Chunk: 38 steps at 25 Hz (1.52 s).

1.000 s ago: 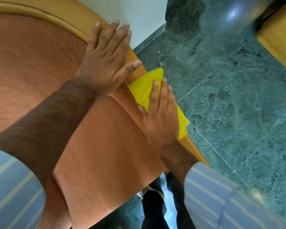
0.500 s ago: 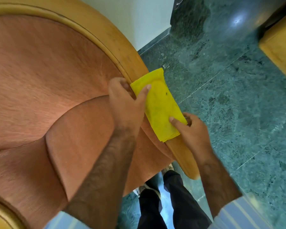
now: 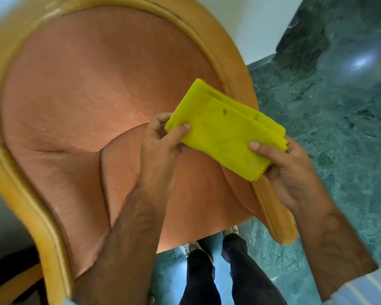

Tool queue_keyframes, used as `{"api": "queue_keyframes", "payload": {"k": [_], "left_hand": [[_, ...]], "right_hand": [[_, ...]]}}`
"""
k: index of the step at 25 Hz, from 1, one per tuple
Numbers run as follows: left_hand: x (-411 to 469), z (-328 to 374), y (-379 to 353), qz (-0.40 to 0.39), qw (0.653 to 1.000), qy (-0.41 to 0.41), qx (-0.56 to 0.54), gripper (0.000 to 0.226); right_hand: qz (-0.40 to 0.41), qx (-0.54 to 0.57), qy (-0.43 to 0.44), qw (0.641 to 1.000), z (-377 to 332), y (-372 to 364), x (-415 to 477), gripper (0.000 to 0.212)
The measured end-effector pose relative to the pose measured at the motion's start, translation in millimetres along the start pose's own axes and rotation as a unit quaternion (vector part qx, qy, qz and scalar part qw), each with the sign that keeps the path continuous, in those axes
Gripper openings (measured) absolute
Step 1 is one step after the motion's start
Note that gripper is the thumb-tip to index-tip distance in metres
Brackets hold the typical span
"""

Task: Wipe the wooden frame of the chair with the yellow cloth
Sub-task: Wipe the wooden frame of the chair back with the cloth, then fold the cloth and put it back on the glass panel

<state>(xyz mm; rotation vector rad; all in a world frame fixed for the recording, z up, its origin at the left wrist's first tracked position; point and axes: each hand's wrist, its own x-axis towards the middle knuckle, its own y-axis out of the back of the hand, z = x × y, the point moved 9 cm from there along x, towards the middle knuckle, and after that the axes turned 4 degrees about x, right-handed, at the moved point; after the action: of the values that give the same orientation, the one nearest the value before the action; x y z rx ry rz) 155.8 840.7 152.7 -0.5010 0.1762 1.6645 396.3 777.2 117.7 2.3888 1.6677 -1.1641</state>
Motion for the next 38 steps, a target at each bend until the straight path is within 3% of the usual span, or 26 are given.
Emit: {"api": "queue_keyframes", "payload": {"k": [5,9,12,17,20,24,26,30,34,38], "left_hand": [[-95.7,-19.5,167.5,0.170,0.983,0.010,-0.064,0.029],[-216.7,-65.6,282.7,0.280,0.952,0.024,-0.124,0.033],[-343.3,-115.1,350.7,0.417,0.892,0.023,-0.174,0.030],[-557.6,-231.3,370.7,0.635,0.731,0.068,-0.240,0.024],[-647.1,-294.6,349.2,0.715,0.641,0.113,-0.256,0.021],[-712.5,-365.2,334.8,0.780,0.545,0.201,-0.233,0.014],[-720.1,-398.0,345.8,0.789,0.527,0.230,-0.216,0.013],[-725.1,-458.4,384.3,0.791,0.517,0.273,-0.181,0.015],[-726.3,-497.6,417.3,0.758,0.536,0.365,-0.071,0.019],[-719.9,-539.9,431.8,0.698,0.542,0.468,-0.012,0.024]], "right_hand": [[-0.129,-0.090,-0.070,0.985,63.9,-131.1,-28.4,0.048],[-0.270,-0.245,-0.111,0.925,155.9,-224.2,-88.6,0.036],[-0.396,-0.403,-0.079,0.821,247.9,-276.2,-164.0,0.015],[-0.571,-0.553,-0.052,0.604,397.6,-273.0,-313.2,0.016],[-0.645,-0.598,-0.040,0.475,469.5,-243.2,-392.2,0.018],[-0.702,-0.630,-0.035,0.330,555.9,-201.7,-455.2,0.020],[-0.703,-0.648,-0.013,0.292,596.0,-187.1,-460.9,0.019],[-0.689,-0.675,0.034,0.262,671.5,-163.3,-456.7,0.029],[-0.679,-0.690,0.078,0.238,730.0,-147.0,-454.7,0.030],[-0.671,-0.705,0.150,0.171,762.2,-122.3,-446.5,0.027]]}}
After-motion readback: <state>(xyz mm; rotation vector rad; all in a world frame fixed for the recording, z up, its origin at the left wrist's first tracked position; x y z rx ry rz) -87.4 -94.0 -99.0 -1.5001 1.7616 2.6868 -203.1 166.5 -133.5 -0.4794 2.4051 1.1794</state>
